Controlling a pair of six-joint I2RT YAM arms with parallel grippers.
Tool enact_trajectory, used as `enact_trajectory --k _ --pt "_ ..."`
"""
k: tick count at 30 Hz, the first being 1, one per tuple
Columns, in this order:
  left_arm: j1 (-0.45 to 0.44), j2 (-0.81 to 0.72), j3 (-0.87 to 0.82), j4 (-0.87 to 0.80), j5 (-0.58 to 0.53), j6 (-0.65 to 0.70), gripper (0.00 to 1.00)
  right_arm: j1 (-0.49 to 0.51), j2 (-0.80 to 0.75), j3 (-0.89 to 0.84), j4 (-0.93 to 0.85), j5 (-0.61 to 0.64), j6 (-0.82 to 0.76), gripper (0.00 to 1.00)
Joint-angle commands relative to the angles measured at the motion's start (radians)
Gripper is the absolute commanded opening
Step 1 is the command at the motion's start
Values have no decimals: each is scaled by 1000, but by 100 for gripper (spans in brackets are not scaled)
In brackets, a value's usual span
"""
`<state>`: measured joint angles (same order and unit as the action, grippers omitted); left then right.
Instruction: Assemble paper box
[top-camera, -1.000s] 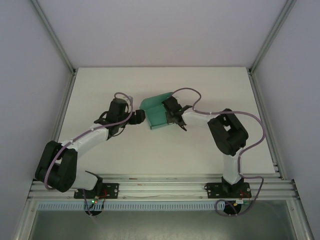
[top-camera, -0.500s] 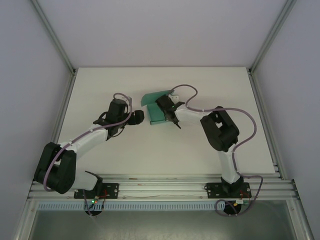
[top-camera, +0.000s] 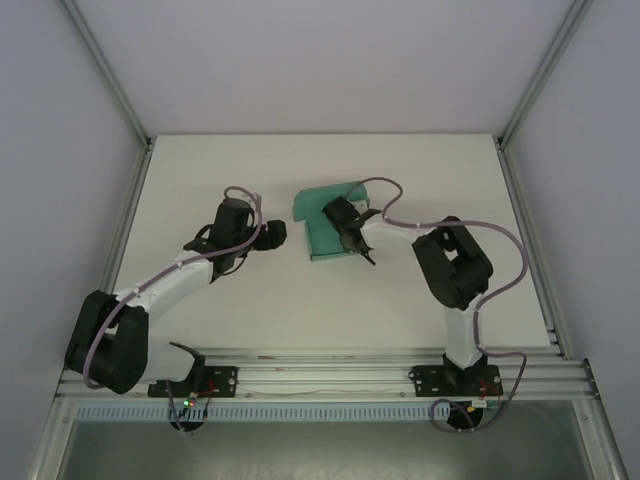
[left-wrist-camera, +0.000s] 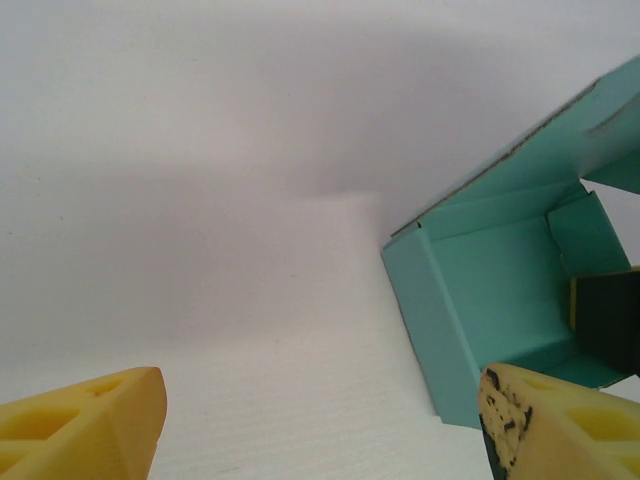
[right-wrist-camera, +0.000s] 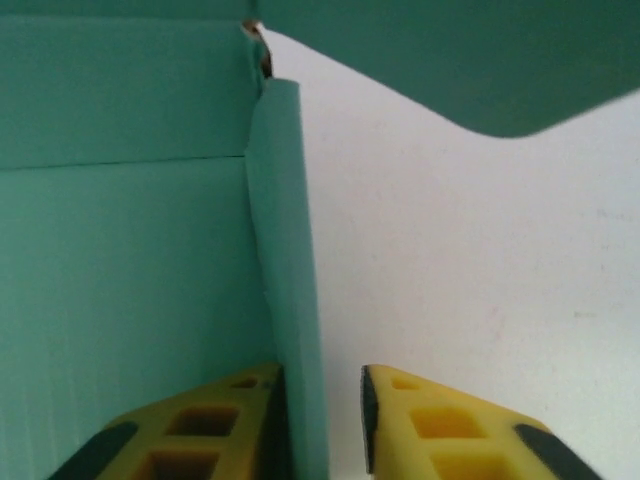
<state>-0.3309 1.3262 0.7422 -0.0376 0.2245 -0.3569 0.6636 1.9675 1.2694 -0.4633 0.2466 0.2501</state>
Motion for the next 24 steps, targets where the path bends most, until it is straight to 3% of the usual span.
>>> enact_trajectory --k 1,4,7,11,15,20,24 --pt "9 -30 -21 3 23 17 83 -2 -65 -12 -64 -50 -11 45" --pt "8 -38 -29 12 33 21 84 -2 -113 -27 -49 -49 -2 55" --pt "8 -39 -29 14 47 27 86 -3 -160 -54 -26 -47 4 56" --pt "8 -38 -22 21 65 35 98 -3 -273 -132 53 -54 -2 64" --pt "8 -24 10 9 97 79 100 -25 -411 -222 158 -113 -90 74" --pt "7 40 113 -41 152 194 100 -94 -507 -251 187 -296 -329 93" --pt "8 117 228 -117 172 329 100 -178 -470 -165 121 -503 -552 100"
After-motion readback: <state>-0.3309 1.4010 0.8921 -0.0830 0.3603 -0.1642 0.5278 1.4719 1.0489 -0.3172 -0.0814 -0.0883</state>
